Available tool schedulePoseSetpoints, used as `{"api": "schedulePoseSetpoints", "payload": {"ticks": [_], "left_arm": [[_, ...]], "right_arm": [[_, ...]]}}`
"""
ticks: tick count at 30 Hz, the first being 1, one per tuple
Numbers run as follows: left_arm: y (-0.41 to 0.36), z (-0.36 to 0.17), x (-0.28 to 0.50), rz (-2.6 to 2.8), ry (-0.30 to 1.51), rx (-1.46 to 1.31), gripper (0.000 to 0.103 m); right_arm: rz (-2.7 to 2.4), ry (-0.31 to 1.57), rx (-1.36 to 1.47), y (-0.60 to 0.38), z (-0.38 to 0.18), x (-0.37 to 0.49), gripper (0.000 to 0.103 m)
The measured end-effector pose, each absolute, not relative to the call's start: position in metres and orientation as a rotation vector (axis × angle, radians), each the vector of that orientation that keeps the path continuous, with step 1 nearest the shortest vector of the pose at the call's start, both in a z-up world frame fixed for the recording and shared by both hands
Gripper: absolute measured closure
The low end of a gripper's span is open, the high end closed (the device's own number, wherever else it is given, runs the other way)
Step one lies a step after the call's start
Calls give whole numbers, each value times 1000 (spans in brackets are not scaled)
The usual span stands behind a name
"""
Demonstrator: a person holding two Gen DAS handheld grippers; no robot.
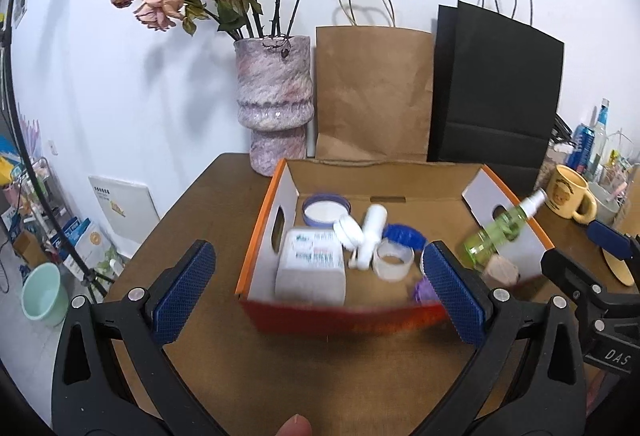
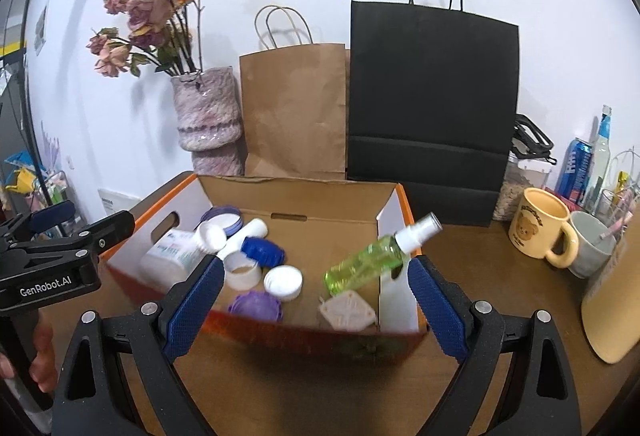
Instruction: Organize rigid objects
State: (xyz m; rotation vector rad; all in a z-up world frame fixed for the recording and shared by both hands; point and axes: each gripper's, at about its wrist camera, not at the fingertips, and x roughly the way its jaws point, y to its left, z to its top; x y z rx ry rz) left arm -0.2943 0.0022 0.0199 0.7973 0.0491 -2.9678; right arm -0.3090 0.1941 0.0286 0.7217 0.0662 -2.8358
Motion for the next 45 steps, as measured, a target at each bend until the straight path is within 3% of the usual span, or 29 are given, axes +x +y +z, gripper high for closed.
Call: {"api": "schedulePoseSetpoints", "payload": {"ticks": [21, 45], "left_arm": [[11, 7, -140, -3004, 25, 859, 0], [9, 7, -99, -3018, 37, 852, 0]], "right_arm": [[-2804, 118, 779, 195, 23, -153, 7], [-2804, 122, 763, 195, 24, -105, 7]]}}
